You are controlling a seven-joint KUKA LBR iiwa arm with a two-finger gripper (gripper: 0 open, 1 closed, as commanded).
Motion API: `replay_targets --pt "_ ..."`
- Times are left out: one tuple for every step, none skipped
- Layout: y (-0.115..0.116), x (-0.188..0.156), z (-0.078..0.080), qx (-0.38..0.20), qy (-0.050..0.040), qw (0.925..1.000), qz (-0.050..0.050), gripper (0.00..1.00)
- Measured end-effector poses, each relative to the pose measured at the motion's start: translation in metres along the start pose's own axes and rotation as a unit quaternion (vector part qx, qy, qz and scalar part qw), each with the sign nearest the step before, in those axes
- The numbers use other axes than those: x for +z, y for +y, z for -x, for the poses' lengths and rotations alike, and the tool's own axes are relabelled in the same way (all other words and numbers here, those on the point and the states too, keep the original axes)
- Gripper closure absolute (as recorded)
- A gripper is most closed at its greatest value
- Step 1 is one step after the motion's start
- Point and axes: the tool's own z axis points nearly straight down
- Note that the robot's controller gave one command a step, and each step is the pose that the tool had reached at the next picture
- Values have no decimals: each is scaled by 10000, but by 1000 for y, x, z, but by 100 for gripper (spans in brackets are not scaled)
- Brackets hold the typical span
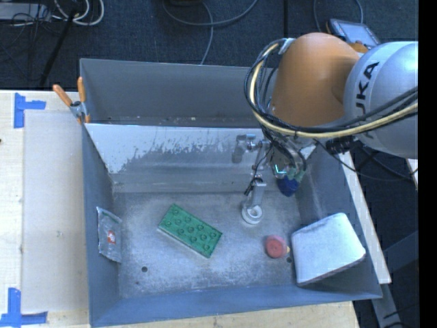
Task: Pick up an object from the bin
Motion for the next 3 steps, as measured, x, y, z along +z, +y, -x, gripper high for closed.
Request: replay_targets --pt "-69 162 17 -2475 -13 9689 -2 0" --pt "-80 128 5 -1793 -43 9838 -6 0" --pt "-78 129 5 -1733 -41 9849 0 0"
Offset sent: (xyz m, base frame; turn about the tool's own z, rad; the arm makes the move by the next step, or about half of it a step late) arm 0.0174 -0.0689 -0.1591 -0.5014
